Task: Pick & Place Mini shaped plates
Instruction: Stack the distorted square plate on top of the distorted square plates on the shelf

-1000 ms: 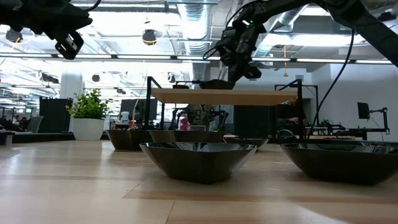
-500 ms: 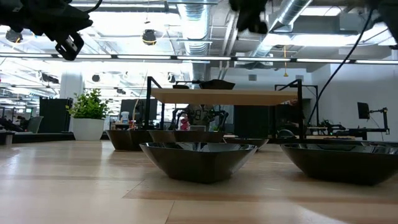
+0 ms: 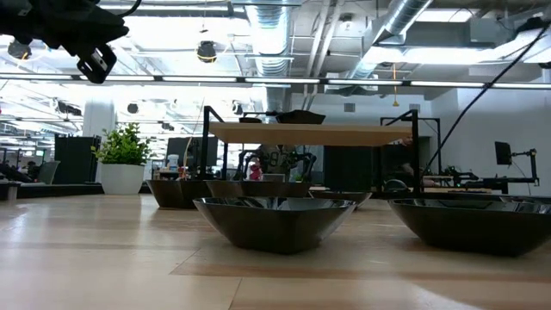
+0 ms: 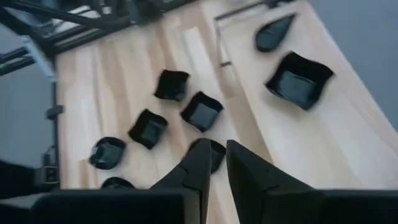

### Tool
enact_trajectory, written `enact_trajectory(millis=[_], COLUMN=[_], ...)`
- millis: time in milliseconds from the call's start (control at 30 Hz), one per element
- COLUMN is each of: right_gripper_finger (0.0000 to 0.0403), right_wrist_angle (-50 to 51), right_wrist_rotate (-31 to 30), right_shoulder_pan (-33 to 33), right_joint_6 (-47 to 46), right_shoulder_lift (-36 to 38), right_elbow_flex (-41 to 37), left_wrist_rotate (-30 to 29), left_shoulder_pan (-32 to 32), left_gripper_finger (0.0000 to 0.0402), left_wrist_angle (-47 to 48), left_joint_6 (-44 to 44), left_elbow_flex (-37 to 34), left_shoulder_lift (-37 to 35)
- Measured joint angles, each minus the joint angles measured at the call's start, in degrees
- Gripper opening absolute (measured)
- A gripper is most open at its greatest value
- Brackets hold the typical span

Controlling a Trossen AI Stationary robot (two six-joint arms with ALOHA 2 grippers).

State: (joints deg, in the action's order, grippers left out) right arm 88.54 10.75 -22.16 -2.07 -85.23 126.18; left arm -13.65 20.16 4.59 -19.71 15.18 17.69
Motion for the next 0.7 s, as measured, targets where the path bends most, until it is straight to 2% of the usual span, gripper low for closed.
enact_trajectory(millis=[133, 467, 700], right_gripper_finger=[0.0048, 0.0048, 0.0048], right_wrist_angle=[-5.8, -31.0, -42.2], right_wrist_rotate=[-2.5, -3.4, -3.4], right_shoulder_pan=[2.1, 7.5, 8.1], right_joint_6=[-3.3, -11.3, -15.5], right_shoulder_lift=[6.3, 25.5, 39.0], right_elbow_flex=[-10.3, -45.2, -61.9], left_wrist_rotate=[0.0, 0.0, -1.8], left_shoulder_pan=[0.0, 0.0, 0.0], left_gripper_finger=[0.0044, 0.0044, 0.0044], left_wrist_angle=[-1.6, -9.3, -11.5], left_joint_6=[0.0, 0.0, 0.8], left_elbow_flex=[0.0, 0.0, 2.6], left_shoulder_lift=[0.0, 0.0, 2.5])
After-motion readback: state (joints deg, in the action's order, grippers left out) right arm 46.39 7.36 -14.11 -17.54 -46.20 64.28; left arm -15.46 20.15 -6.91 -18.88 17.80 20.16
